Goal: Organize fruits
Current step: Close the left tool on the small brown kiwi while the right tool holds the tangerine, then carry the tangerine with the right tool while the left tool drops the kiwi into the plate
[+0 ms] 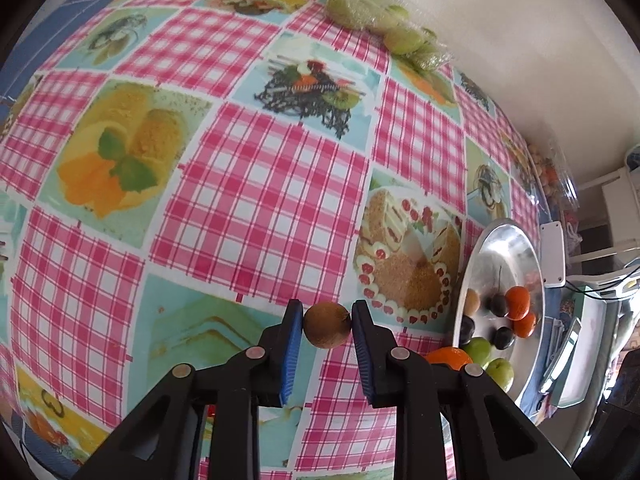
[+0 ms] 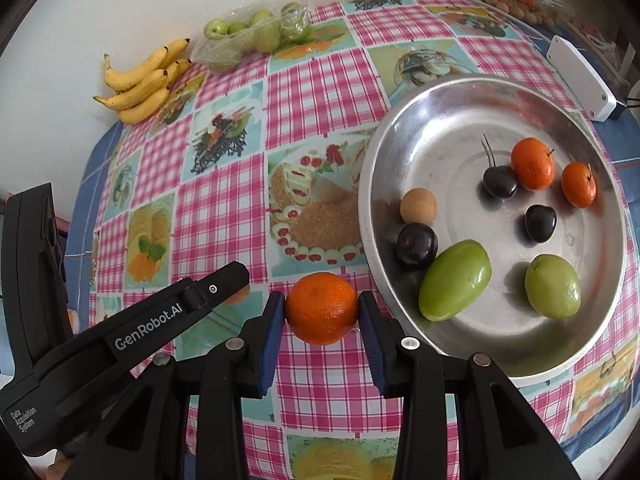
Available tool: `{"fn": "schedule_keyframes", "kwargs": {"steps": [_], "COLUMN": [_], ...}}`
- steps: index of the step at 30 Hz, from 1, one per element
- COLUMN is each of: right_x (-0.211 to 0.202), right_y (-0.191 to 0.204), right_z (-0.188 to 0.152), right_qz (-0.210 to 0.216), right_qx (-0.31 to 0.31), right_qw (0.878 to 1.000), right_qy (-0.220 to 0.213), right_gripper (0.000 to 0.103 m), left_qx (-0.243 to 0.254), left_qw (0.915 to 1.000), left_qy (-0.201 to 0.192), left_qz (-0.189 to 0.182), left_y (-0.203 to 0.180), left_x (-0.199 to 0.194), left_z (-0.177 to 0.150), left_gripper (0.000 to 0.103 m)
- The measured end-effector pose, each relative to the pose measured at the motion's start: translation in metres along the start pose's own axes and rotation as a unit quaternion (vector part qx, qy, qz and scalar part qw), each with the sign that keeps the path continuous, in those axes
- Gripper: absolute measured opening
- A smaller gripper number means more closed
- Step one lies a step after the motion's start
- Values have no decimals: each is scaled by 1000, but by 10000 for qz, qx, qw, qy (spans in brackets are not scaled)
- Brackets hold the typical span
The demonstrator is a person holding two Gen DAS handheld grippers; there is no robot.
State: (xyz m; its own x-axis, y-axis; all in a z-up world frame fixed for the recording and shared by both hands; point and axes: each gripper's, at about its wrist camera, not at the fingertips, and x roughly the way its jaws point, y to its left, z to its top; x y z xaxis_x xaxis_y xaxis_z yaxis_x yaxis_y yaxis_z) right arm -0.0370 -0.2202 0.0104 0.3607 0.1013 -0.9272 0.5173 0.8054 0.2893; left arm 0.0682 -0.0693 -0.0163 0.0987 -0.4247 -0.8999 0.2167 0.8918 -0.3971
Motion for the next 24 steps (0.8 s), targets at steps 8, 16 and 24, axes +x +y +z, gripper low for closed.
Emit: {"fn": "schedule_keyframes", "kwargs": {"steps": [8, 16, 24], "right_x": [-15, -29, -29], "right_y": [-38, -92, -109], "right_z": [6, 11, 12], "right_qz": [-22, -226, -241], "right_qx": [469, 1042, 1162], "right_qw": [9988, 9938, 9924], "right_qy": [-159, -321, -316], "right_gripper": [39, 39, 39], "left_qx": [377, 1001, 1404], "left_qw": [9989, 9943, 9895], "left_qy": [-191, -131, -50], "left_qz": [-189, -336, -336], "left_y": [-33, -83, -117], "left_x": [-12, -1, 17], "left_z": [-6, -22, -33], "left_gripper": [27, 27, 27]}}
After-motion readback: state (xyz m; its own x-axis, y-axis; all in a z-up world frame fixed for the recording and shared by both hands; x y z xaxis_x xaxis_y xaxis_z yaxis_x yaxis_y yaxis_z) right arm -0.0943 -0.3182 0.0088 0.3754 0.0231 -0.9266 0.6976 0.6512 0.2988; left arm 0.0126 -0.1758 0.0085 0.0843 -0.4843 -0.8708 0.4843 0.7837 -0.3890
